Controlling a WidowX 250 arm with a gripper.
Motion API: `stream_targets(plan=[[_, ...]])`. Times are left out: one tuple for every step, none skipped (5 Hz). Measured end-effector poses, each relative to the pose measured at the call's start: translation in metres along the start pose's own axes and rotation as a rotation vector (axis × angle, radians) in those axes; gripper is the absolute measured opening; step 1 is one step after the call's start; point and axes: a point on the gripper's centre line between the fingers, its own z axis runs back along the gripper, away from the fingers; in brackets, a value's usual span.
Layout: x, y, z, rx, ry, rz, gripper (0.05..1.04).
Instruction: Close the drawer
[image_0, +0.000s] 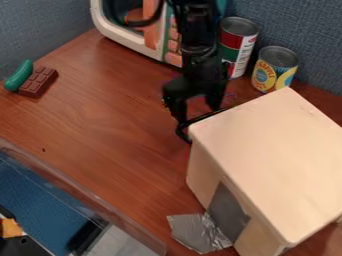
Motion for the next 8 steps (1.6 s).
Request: stream_targets(plan=[[0.006, -0.006, 0.005, 0.004, -0.003, 0.004, 1.001], [0.01, -0.011, 0.009, -0.012, 0.029, -0.014, 1.0], [-0.007, -0.009, 0.016, -0.048, 0.167, 0.166, 1.0], [-0.046, -0.013, 0.024, -0.133, 0.288, 0.385, 1.0], [-0.089, -0.03, 0.032, -0.289, 0.271, 0.635, 1.0], [-0.106, -0.059, 0.048, -0.326, 0.177, 0.891, 1.0], [-0.103, -0.091, 0.064, -0.272, 0.096, 1.146, 1.0], [-0.089, -0.113, 0.085, -0.158, 0.068, 1.333, 1.0]])
